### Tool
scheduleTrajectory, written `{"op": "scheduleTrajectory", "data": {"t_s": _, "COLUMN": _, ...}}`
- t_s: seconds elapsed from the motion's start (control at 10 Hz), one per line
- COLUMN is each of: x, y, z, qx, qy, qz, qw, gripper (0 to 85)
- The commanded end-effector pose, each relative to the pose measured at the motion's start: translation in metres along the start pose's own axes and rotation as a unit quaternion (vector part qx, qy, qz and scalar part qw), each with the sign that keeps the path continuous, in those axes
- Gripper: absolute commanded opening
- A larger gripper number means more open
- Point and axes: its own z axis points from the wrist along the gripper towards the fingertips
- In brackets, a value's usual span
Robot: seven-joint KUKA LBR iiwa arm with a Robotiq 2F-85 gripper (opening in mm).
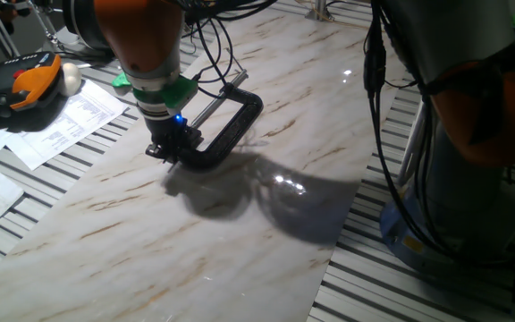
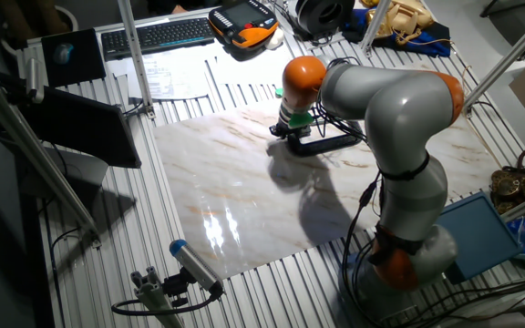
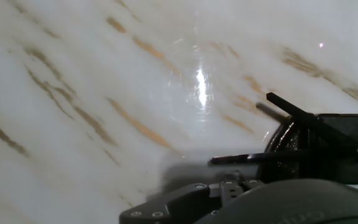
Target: Turn the hands of a clock
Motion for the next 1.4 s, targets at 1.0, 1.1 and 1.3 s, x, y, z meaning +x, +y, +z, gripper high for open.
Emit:
{"op": "scheduleTrajectory", "data": {"t_s": 1.0, "x": -0.011, "y": 0.001, "z": 0.006, "qx": -0.002, "qy": 0.003, "qz": 0.008, "qw": 1.0000, "gripper": 0.0}}
{"op": "scheduleTrajectory", "data": {"t_s": 1.1, "x": -0.013, "y": 0.003, "z": 0.006, "qx": -0.001, "qy": 0.004, "qz": 0.009, "qw": 0.9999, "gripper": 0.0}}
{"op": "scheduleTrajectory", "data": {"t_s": 1.3, "x": -0.015, "y": 0.004, "z": 0.005, "qx": 0.001, "qy": 0.004, "qz": 0.012, "qw": 0.9999, "gripper": 0.0}}
